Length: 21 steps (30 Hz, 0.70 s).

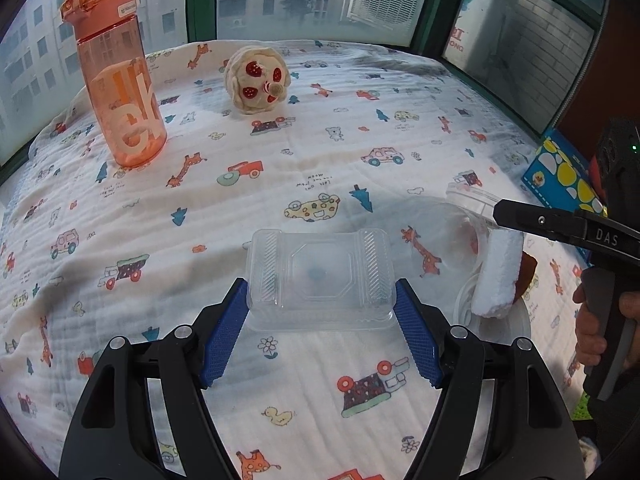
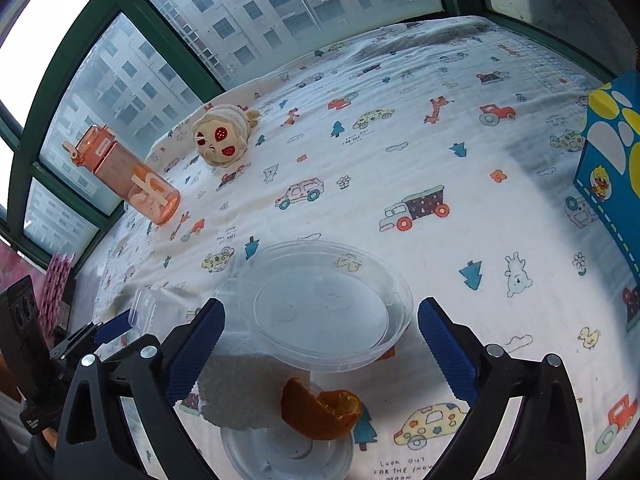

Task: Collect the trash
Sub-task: 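Grasp the small clear plastic box with the left gripper while the right gripper grasps the clear round lid, then carry the clear box and clear lid to the green basket with both grippers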

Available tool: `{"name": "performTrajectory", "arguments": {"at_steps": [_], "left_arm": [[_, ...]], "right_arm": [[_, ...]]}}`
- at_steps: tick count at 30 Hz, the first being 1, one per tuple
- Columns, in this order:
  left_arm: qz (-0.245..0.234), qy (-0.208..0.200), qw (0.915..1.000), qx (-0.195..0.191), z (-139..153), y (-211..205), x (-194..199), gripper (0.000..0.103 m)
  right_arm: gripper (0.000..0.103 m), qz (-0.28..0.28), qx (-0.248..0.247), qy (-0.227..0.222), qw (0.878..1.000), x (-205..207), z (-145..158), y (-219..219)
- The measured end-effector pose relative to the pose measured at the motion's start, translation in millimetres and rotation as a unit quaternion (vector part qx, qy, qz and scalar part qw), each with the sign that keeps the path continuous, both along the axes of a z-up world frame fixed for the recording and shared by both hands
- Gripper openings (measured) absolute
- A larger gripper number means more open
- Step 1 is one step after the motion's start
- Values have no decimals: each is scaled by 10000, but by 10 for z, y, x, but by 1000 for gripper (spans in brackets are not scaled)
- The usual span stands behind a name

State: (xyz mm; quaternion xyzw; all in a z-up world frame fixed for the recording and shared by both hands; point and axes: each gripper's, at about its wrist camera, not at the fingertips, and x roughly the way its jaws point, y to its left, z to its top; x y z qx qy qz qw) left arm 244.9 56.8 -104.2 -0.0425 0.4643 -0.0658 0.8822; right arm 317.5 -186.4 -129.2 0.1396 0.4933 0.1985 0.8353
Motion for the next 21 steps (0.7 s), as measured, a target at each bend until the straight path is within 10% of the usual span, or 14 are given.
{"name": "performTrajectory", "arguments": {"at_steps": [21], "left_arm": [[-49,-114,9999,-51,199,-63,-190,72]], "right_arm": [[88,-373,233,-434,9981,-417,333,-231]]}}
